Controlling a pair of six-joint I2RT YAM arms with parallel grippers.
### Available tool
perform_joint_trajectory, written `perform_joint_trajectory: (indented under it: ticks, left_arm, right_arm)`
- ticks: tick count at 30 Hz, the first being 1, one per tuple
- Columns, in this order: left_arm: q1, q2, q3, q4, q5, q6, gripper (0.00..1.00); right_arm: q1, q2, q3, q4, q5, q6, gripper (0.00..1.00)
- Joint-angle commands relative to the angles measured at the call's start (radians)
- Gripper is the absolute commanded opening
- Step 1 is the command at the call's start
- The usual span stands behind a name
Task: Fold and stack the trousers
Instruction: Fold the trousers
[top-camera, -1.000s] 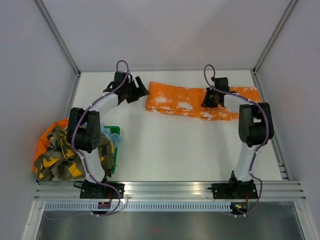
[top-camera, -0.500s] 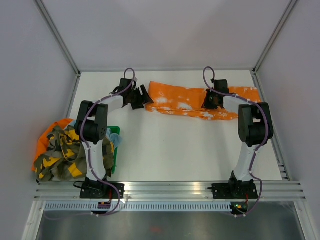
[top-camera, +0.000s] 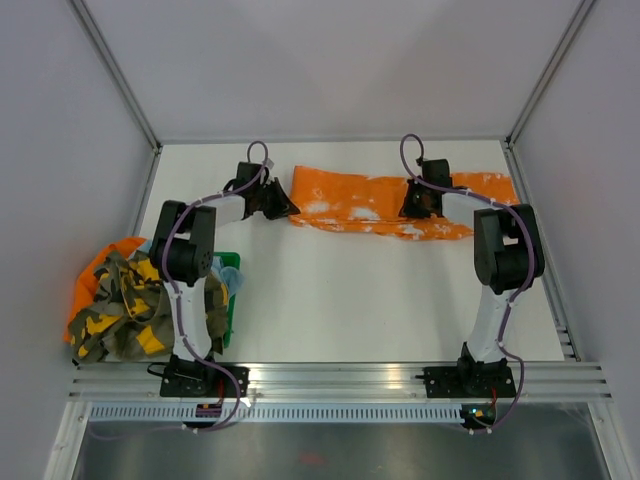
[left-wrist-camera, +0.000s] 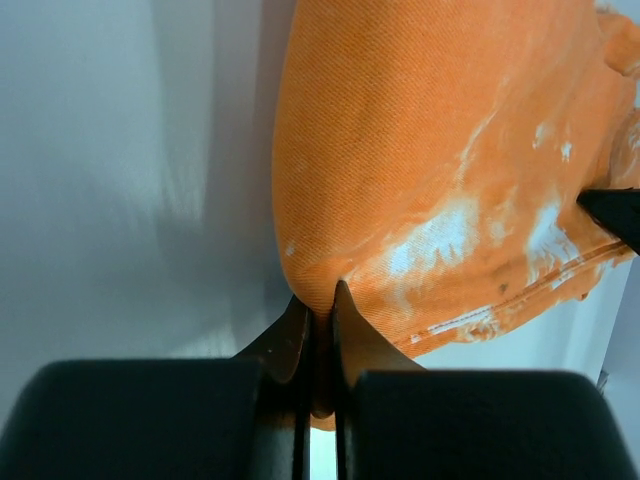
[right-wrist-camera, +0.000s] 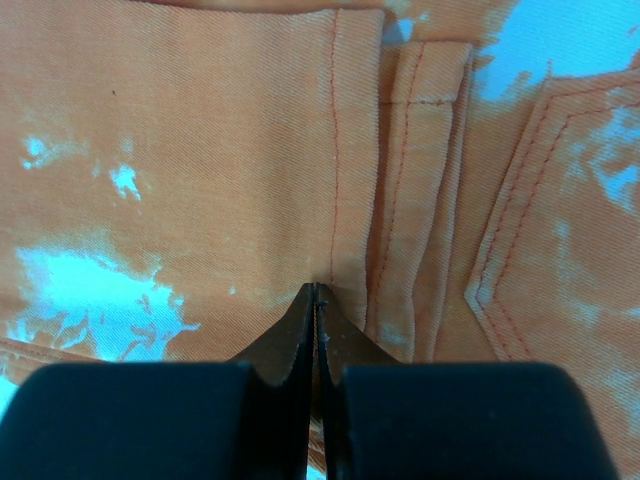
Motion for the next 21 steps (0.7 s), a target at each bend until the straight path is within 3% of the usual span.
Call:
perform_joint_trajectory:
  ticks: [1,9,13,16,19,21]
  left_arm:
    - [0.093,-0.134,-0.101,0.015,-0.065,0.015,0.02]
    - [0.2,-0.313,-0.125,-0.083,-0.124,0.191,0.02]
    - [0.217,-0.344,-0.065,-0.149,-0.09,0.236,0.02]
    - [0.217,-0.35,-0.008,-0.194,-0.064,0.256,0.02]
    - [0.217,-0.375,0.03,-0.238,-0.038,0.245,0.02]
    - [0.217,-0.39,0.068,-0.263,-0.036,0.239,0.02]
  right_arm:
    - [0.066,0.029,0.022,-0.003,0.016,0.013,0.07]
    - [0.268,0.1,0.054,0.084,0.017,0.148,0.07]
    - [0.341,0.152,0.194,0.04,0.021,0.151,0.09]
    - [0.327,0.146,0.29,-0.037,0.034,0.139,0.19]
    - [0.296,0.064,0.361,-0.1,0.073,0.082,0.42]
    - [0.269,0.011,0.363,-0.111,0.08,0.068,0.46]
